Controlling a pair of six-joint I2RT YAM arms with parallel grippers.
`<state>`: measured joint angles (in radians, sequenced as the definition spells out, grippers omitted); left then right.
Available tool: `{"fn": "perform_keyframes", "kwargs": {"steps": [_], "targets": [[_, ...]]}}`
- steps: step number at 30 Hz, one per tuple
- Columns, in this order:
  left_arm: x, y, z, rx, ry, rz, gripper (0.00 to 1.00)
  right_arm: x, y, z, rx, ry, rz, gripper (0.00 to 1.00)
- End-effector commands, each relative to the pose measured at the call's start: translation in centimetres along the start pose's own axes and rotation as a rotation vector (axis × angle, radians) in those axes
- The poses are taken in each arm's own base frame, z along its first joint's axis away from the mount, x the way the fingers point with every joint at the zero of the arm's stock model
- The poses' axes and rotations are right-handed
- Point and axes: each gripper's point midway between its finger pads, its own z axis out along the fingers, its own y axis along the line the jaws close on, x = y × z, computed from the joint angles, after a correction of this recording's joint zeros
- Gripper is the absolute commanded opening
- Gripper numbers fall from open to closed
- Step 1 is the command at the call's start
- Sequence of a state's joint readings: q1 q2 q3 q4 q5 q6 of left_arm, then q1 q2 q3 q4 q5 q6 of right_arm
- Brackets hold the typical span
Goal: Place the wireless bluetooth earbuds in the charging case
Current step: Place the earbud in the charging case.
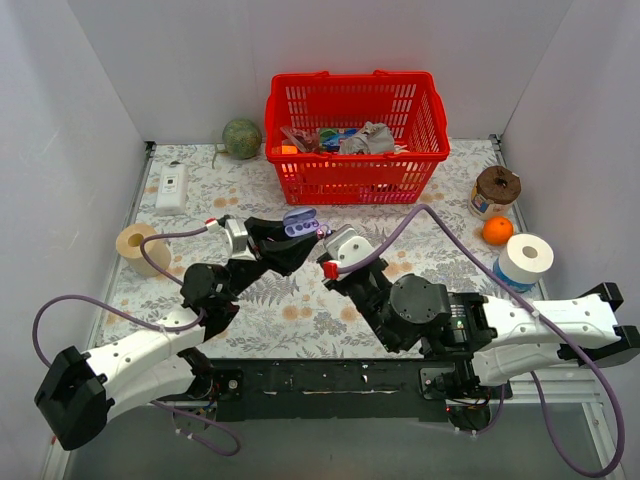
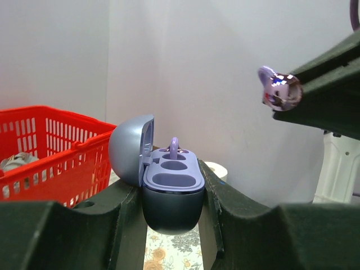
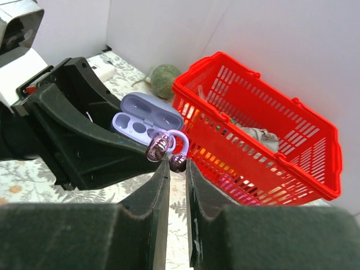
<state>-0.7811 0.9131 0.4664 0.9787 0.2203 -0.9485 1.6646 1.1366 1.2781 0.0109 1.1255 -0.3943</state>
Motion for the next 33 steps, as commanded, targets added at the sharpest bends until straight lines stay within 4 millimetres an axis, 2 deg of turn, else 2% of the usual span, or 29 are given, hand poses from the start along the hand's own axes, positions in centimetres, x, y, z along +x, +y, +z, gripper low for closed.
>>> {"fn": "perform_keyframes", "kwargs": {"steps": [1,8,10,14,18,24,33], "targets": [[-2.5,-2.4,1.1,0.141,-0.079,0.081,0.00,-2.8,-2.3,0.0,0.096,-0.055,0.051,0.01],[-0.4,-2.7,1.2,0.156,0.012,0.126,0.00,-2.8,-0.5,0.8,0.069,-0.067,-0.017,0.01],[-0.5,-2.6,1.3,0.139,0.017,0.127,0.00,-2.4,0.2,1.0,0.053,-0.057,-0.047,0.01],[0.4,-1.0,1.3,0.039,0.075,0.075,0.00,-1.1,1.7,1.4,0.018,-0.014,-0.111,0.01],[0.9,-0.9,1.0,0.017,0.123,0.045,0.00,-0.2,2.7,1.6,0.001,0.009,-0.135,0.01],[0.6,-1.0,0.1,0.006,0.121,0.037,0.00,0.1,2.7,1.9,0.004,0.024,-0.141,0.01],[1.1,-1.7,-0.5,0.040,0.148,0.016,0.00,0.2,2.3,2.4,0.007,0.034,-0.145,0.01]]}}
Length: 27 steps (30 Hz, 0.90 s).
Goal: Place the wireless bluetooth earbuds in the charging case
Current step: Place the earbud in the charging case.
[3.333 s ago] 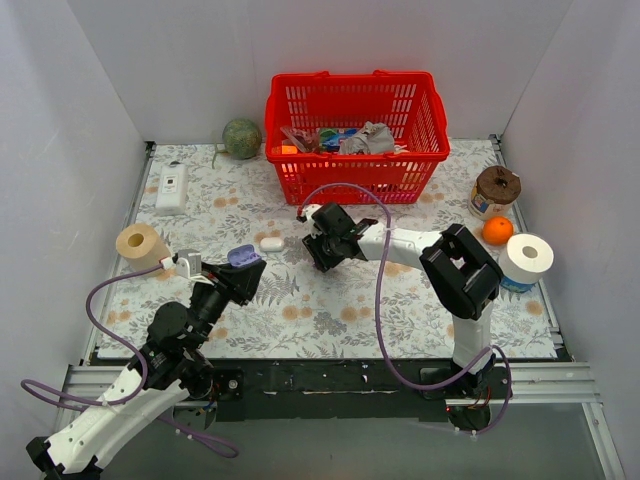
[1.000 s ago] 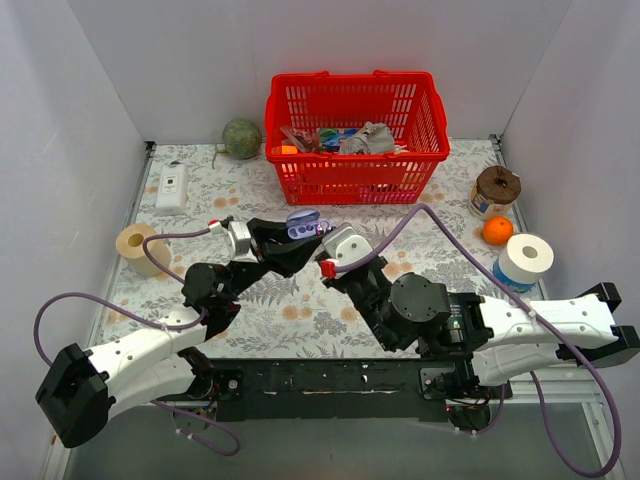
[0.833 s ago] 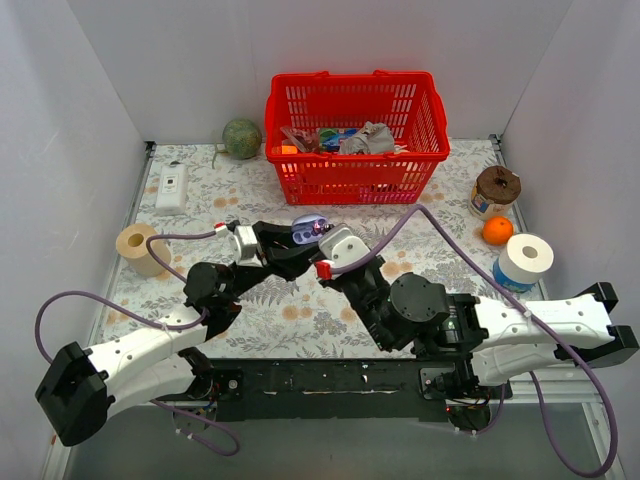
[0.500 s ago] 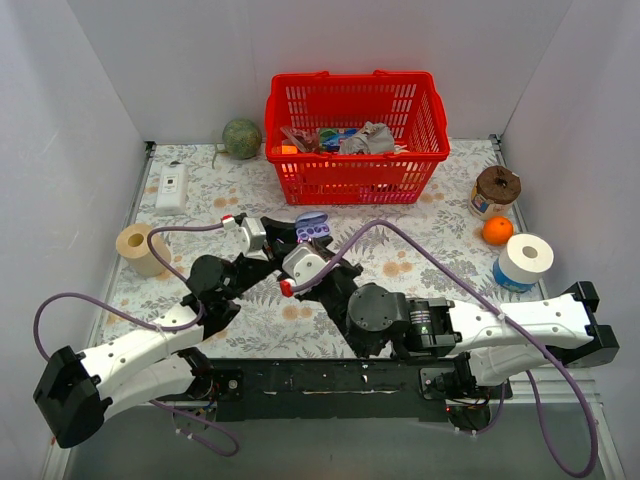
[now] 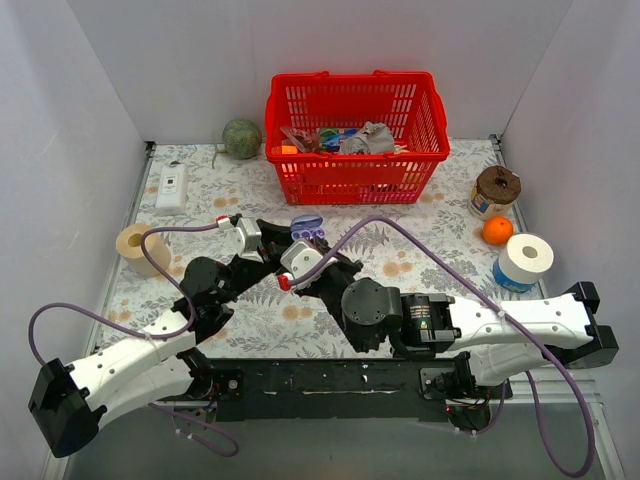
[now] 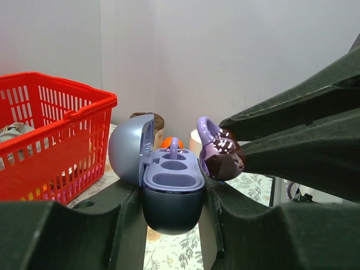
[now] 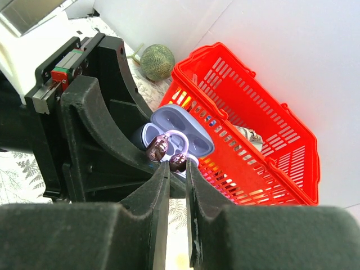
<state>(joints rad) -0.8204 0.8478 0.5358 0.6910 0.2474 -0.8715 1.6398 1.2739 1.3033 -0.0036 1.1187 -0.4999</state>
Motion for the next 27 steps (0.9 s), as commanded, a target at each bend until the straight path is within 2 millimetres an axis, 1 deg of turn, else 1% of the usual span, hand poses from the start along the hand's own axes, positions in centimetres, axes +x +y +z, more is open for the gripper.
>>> {"fn": "perform_keyframes", "kwargs": {"steps": [1,9,20,27], "targets": [[-0.6,-0.7,-0.3,0.022,-0.009,-0.008,0.00,-1.8,-1.4,0.1,0.019,-0.029,0.075,0.01],[-0.1,-1.0,-0.3,0.040,0.004,-0.016,0.00,-1.5,-1.0,0.7,0.014,-0.020,0.066,0.01],[-0.5,-1.2,-0.4,0.050,-0.012,-0.022,0.00,-0.4,-1.2,1.2,0.014,0.015,0.046,0.01],[-0.4,-1.2,-0.3,0.049,-0.012,-0.022,0.00,-0.3,-0.5,1.3,-0.018,0.021,0.042,0.01]]}}
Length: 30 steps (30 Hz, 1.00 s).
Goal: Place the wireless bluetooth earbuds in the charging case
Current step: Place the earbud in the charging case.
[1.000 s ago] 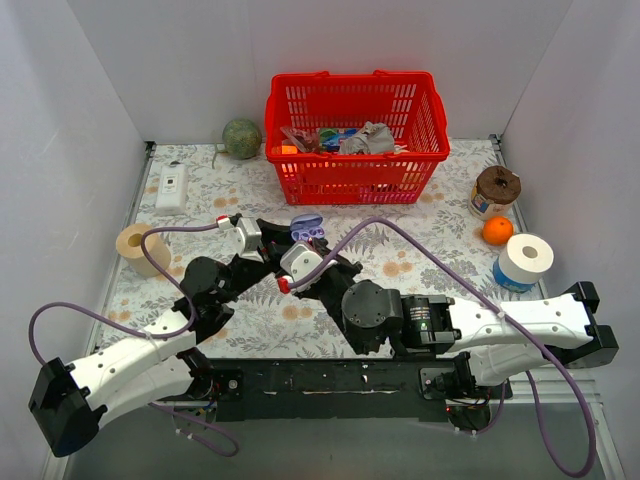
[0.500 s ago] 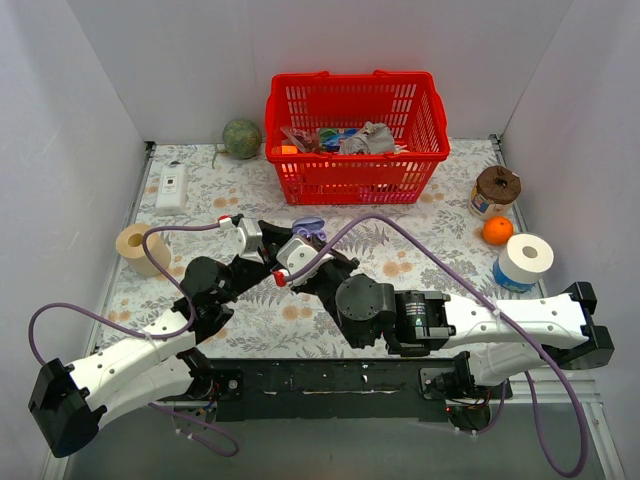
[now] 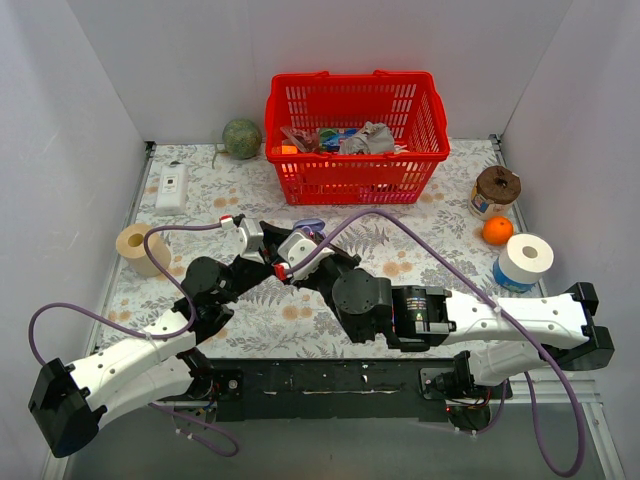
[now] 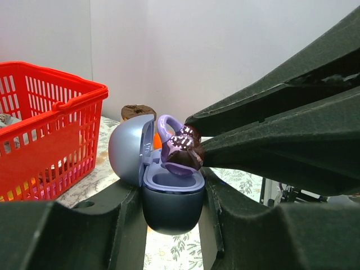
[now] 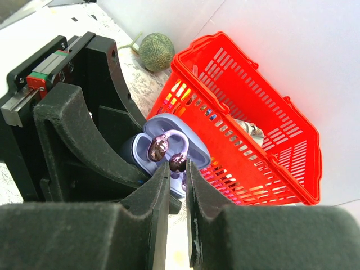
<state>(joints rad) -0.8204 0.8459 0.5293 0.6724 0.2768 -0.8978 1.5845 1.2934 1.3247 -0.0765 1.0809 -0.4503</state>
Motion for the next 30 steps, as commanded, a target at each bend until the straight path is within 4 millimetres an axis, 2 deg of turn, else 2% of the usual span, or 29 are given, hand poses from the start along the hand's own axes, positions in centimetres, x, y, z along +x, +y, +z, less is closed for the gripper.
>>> {"fn": "perform_keyframes", "kwargs": {"steps": [1,10,30], "targets": [[-1.0,-0.6,-0.2,0.023,-0.036,0.009,0.00,-1.5,-0.2,-0.1,-0.023,-0.021,0.045,0.01],[-1.1,-0.5,-0.1,0.020,-0.035,0.016,0.00,-1.8,0.2,0.1,-0.042,-0.021,0.024,0.01],[-2.1,-0.8,0.0,0.028,-0.062,0.031,0.00,0.1,0.8,-0.3,-0.080,0.029,-0.046,0.01]]}}
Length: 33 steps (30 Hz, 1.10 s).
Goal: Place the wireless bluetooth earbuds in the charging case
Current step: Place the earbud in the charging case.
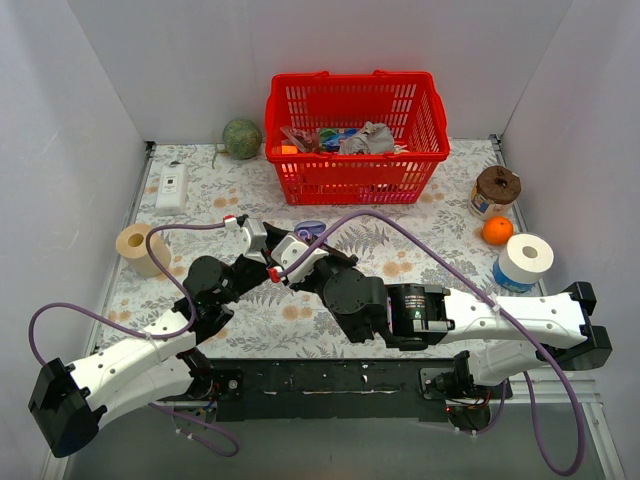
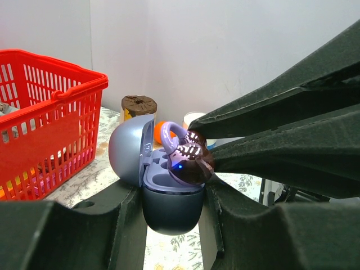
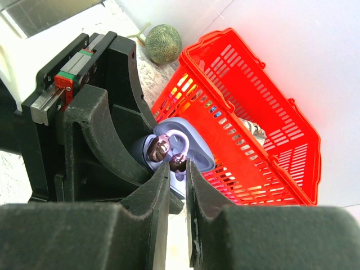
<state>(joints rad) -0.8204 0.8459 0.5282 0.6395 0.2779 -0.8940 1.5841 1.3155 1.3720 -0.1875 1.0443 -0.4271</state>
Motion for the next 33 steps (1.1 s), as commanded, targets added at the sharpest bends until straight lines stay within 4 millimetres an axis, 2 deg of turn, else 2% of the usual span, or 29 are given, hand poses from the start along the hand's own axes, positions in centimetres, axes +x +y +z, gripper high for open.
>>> {"fn": "perform_keyframes", "kwargs": {"steps": [1,12,18,24,33], "targets": [[-3.0,-1.0,0.0,0.034,-0.094,0.036,0.00,0.1,0.0,-0.3,-0.029,0.007,-0.001,0.01],[-3.9,-1.6,-0.3,0.061,-0.137,0.048,0.00,0.8,0.2,-0.7,-0.058,0.011,-0.006,0.01],[-3.6,-2.7,-0.8,0.126,-0.149,0.077,0.00,0.6,0.0,-0.8,-0.063,-0.006,0.007,0.01],[-2.6,-4.1,-1.2,0.223,-0.132,0.100,0.00,-0.1,-0.2,-0.8,-0.060,-0.028,0.013,0.01],[-2.6,-4.0,-0.9,0.214,-0.125,0.095,0.00,0.1,0.5,-0.6,-0.080,-0.028,-0.004,0.01]]}}
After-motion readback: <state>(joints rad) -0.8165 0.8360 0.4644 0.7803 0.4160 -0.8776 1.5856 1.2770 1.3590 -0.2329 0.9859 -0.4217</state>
